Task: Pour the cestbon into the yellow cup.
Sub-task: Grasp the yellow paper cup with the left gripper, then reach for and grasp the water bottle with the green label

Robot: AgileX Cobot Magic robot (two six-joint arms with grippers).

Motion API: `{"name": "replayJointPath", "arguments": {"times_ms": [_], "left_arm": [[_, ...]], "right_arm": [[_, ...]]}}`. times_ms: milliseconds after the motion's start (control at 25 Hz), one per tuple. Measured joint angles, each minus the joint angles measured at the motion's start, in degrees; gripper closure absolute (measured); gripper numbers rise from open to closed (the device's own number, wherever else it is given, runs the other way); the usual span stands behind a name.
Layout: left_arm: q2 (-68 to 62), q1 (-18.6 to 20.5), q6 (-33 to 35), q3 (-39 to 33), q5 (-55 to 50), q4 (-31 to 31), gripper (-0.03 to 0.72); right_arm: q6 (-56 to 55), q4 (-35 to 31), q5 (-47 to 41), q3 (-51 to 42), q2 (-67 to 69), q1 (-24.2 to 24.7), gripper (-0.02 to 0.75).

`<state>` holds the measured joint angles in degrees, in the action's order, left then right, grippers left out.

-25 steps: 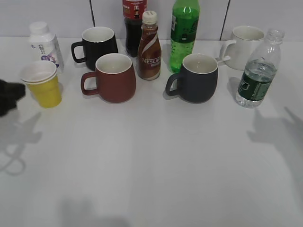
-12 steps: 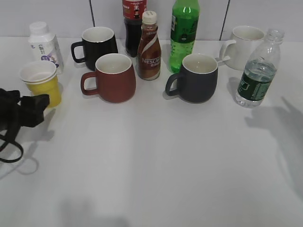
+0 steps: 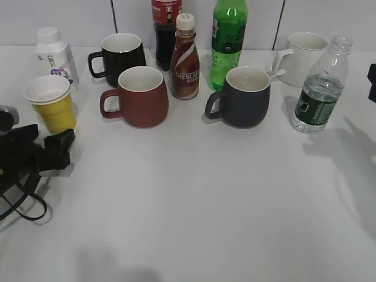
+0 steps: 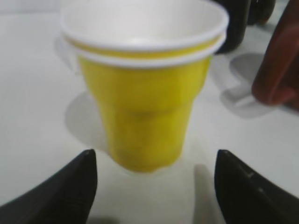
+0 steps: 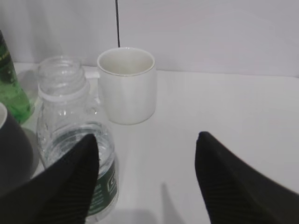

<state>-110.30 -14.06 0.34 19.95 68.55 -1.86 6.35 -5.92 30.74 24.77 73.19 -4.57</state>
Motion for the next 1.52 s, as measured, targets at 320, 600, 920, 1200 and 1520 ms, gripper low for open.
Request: {"name": "replayJointPath", "arguments": {"times_ms": [320,600,920,1200,1520], "left_arm": [[-1.9,0.0,0.0,5.3,0.6,0.0,0.090],[-4.1,0.0,0.0,11.0,0.6,0.0,0.093],[-5.4,0.2,0.0,14.8,-1.0,0.1,0.186],[-5.4,0.3,0.0,14.8,-1.4,0.2,0.312],[-0.7,0.3,0.0,8.9,-1.5,1.5,0.321]], "right_arm": [[-0.5,0.6,0.9,0.0,2.6,0.0,0.254],[-0.8,1.5,1.7,0.0,5.4,0.0,0.255],[-5.0,11.7,7.9,0.0,11.1,0.0,0.255],[-6.4,14.3,15.6,0.0,18.1,0.0,0.110],[-6.4,13.8,23.7,0.0,22.9,0.0,0.087]]}}
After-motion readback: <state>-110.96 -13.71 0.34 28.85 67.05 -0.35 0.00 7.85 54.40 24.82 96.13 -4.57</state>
